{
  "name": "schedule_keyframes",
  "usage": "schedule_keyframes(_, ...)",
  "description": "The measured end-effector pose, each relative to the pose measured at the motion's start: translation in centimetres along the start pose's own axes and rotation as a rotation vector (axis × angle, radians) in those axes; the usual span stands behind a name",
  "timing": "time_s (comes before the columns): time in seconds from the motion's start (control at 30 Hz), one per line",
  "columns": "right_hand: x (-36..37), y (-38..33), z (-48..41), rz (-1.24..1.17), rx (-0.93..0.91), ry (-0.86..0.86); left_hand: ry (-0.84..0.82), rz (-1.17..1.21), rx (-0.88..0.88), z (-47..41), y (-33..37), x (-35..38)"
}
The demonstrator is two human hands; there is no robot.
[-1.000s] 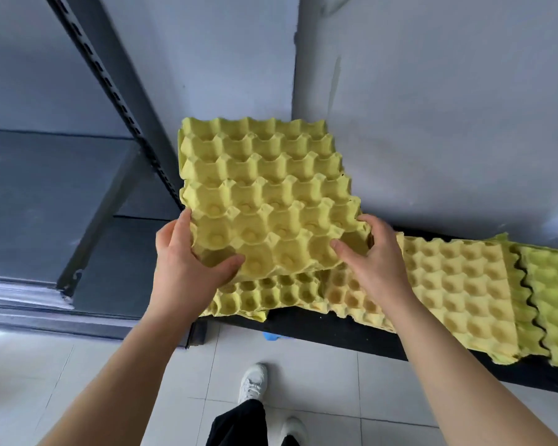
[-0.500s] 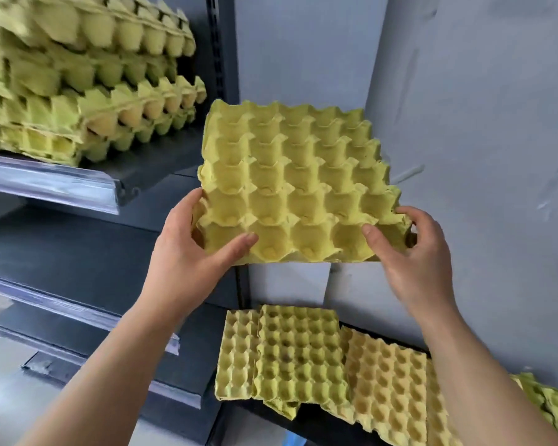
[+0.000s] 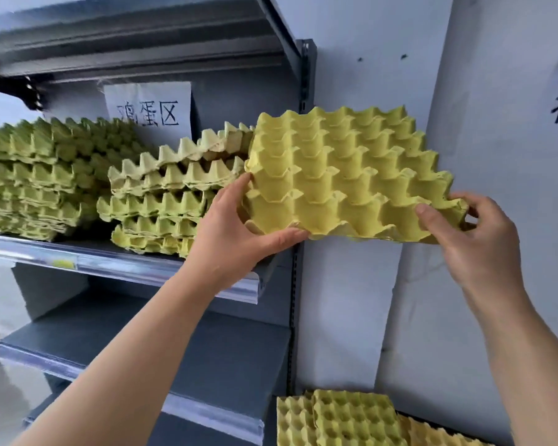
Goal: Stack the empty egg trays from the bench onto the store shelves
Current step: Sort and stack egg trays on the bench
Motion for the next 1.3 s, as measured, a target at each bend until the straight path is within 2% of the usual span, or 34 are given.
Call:
schedule_keyframes(0.27,-0.5,-5.3,0.2,0.047,-0.006,0.067,-0.046,0.102,0.08,-1.9,0.2,-2.7)
schedule_keyframes(0.5,2.4,-7.6,-0.9,0.048,-0.016,0.035,0.029,0.125,0.1,-3.9,-0.1,-5.4)
schedule_keyframes(0.9,15.5,-12.9,-3.2,0.04,-0.134,-0.125,0.187,0.054,0.019,-8.1,-6.8,-14.7)
schedule_keyframes(1.3,27.5,-18.1,-2.1,0.233,-0.199,-0.15,0.065,0.137,-0.085,-15.8,-18.6,-22.0)
Point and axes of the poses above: each hand's wrist, its own z-axis away from the middle knuckle, its own x-axis out of the palm, y = z × x, the point moved 3 cm from there along -z, towards the middle knuckle, and after that the axes turned 4 degrees about -x, right-handed, at the moved point
